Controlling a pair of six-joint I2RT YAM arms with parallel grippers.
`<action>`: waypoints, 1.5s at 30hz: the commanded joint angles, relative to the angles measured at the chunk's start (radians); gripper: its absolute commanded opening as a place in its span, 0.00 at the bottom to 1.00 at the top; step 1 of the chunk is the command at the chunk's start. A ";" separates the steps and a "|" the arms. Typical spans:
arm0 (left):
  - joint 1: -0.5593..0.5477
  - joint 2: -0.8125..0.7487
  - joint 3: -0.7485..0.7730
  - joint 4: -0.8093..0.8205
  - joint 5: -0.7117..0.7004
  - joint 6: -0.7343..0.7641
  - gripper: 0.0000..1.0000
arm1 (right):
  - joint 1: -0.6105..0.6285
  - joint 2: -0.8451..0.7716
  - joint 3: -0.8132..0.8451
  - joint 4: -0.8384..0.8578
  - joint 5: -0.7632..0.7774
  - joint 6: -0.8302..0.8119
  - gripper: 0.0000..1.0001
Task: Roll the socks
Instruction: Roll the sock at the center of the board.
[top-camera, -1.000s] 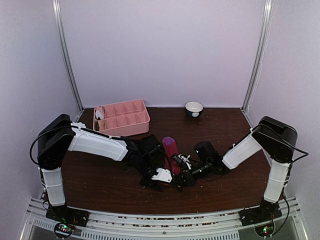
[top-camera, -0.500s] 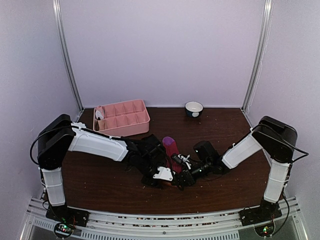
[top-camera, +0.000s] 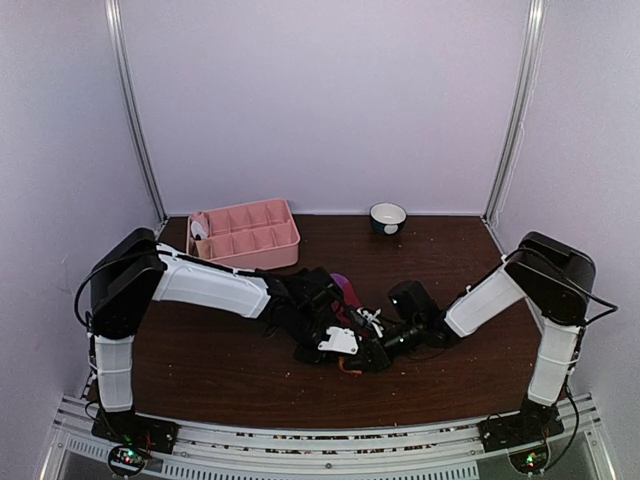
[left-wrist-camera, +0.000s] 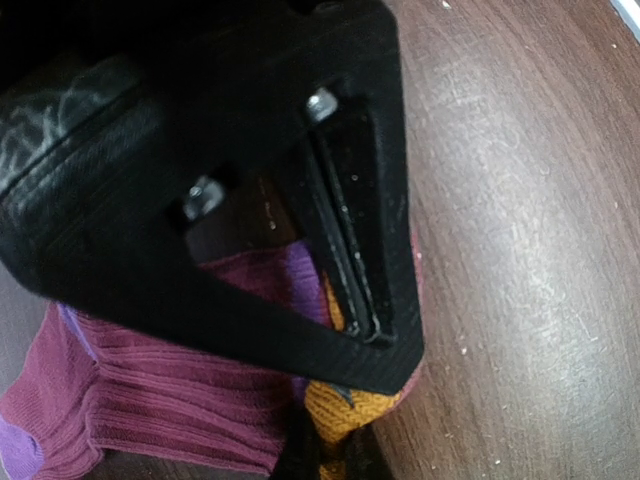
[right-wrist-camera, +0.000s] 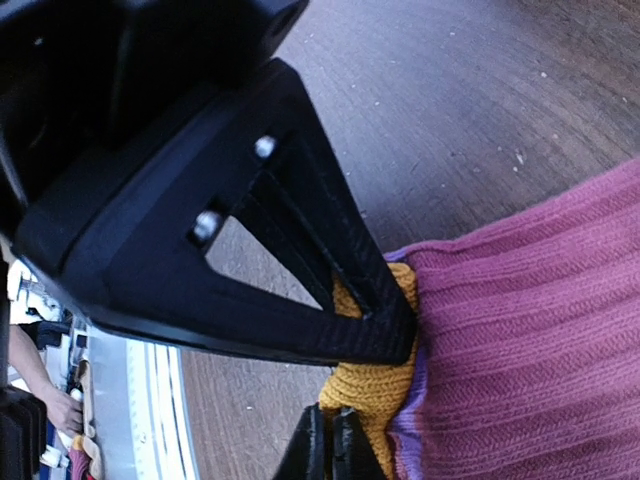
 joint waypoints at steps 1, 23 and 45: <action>0.004 0.076 -0.010 -0.148 -0.034 -0.003 0.00 | -0.009 -0.006 -0.056 -0.078 0.093 0.026 0.11; 0.093 0.106 0.102 -0.506 0.372 -0.134 0.00 | 0.001 -0.695 -0.437 0.212 0.963 -0.058 1.00; 0.183 0.325 0.310 -0.680 0.468 -0.273 0.00 | 0.067 -0.810 -0.489 0.203 0.935 -0.255 0.94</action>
